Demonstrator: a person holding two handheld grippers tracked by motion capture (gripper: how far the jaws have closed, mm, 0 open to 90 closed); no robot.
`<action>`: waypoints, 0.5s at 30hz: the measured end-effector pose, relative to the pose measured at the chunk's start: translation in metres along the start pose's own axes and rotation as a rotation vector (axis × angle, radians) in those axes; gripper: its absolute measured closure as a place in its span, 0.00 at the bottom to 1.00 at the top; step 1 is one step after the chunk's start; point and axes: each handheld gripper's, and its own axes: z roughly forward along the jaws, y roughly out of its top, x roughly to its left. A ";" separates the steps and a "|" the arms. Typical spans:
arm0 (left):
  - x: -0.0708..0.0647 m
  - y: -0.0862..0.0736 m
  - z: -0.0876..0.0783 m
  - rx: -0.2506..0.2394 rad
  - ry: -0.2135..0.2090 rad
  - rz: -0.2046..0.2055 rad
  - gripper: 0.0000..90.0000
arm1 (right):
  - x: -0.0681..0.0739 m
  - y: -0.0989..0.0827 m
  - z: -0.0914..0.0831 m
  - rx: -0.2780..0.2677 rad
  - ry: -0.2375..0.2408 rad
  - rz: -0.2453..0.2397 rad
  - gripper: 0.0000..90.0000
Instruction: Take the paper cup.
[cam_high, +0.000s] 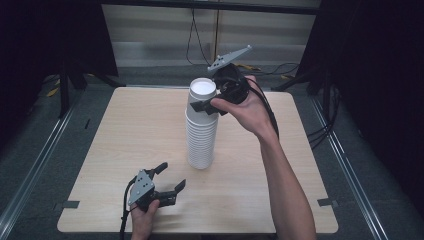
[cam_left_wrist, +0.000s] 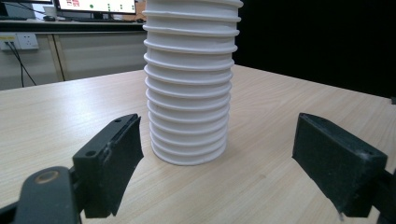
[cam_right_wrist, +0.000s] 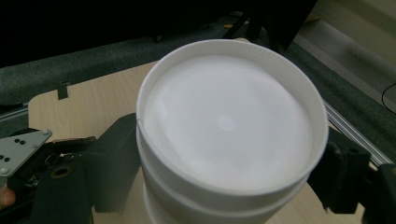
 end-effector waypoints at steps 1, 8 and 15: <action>0.000 0.000 0.000 0.000 -0.001 0.000 0.17 | 0.000 0.000 0.000 -0.005 0.001 -0.002 0.23; 0.000 0.000 0.000 0.001 -0.001 0.001 0.17 | -0.001 0.001 -0.001 -0.009 0.006 0.001 0.24; 0.000 0.000 0.000 0.001 -0.001 0.001 0.17 | -0.001 0.002 -0.002 -0.015 0.005 -0.002 0.24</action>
